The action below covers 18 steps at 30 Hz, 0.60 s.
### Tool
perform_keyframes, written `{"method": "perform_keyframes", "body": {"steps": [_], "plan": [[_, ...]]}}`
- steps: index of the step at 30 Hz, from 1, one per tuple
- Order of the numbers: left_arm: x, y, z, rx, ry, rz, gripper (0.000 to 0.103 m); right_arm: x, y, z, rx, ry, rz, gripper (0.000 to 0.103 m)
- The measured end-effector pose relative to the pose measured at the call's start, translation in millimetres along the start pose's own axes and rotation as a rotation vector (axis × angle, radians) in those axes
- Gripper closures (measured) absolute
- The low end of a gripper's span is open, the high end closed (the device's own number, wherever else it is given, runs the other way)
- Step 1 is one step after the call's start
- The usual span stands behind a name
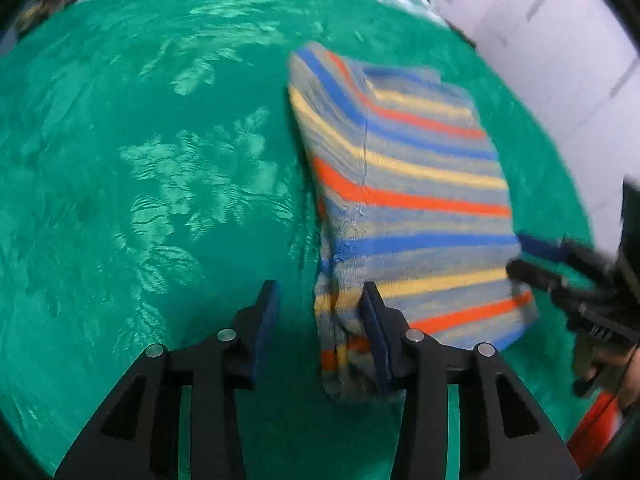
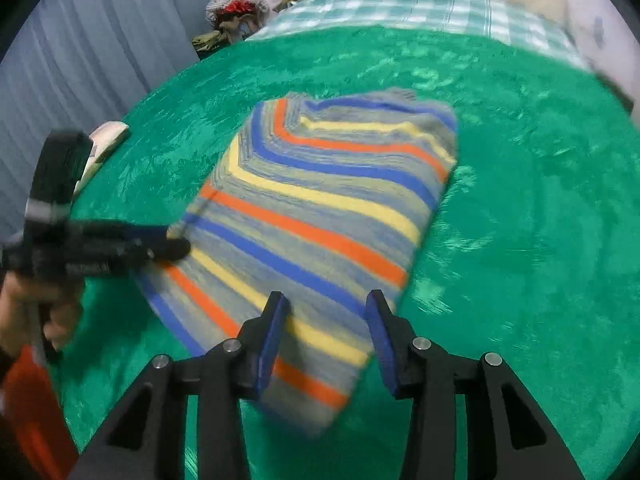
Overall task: Fold small clothes
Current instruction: 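Grasp the folded sweater with both grippers and lift it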
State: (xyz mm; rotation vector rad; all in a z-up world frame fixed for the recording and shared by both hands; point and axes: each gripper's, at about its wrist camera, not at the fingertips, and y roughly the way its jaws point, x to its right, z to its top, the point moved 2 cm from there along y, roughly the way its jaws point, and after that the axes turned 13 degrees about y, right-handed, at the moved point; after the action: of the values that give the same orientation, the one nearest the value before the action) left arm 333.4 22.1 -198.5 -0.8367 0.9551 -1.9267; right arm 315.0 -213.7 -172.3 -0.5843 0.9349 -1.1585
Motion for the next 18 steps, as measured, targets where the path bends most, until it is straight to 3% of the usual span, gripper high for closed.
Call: {"method": "perform_keyframes", "body": {"steps": [1,3,5,7,11,12,13,15,18], "plan": [[-5,-10,4,0.031,-0.028,-0.009,0.053,4,-6,3,0.009,0.026,0.023,0.047],[-9,-27,19,0.11,-0.043,-0.027,0.03,15,-20,15,0.058,0.103,0.077,0.035],[-11,-26,34,0.134,-0.041,-0.045,0.025,30,-16,32,0.06,0.169,0.099,0.035],[-14,-4,51,0.079,-0.047,-0.068,0.026,46,3,44,0.026,0.245,0.118,0.035],[-13,46,67,-0.018,-0.084,-0.112,0.046,59,47,50,-0.037,0.385,0.17,0.04],[-12,50,68,-0.012,-0.09,-0.129,0.072,55,53,52,-0.027,0.39,0.196,0.049],[-9,53,70,-0.011,-0.092,-0.155,0.086,47,57,52,-0.028,0.369,0.202,0.07],[-2,44,71,0.004,-0.084,-0.127,0.088,31,53,54,-0.007,0.303,0.138,0.076],[15,5,76,0.101,-0.006,-0.108,0.088,7,20,59,0.08,0.217,0.126,0.077]]}}
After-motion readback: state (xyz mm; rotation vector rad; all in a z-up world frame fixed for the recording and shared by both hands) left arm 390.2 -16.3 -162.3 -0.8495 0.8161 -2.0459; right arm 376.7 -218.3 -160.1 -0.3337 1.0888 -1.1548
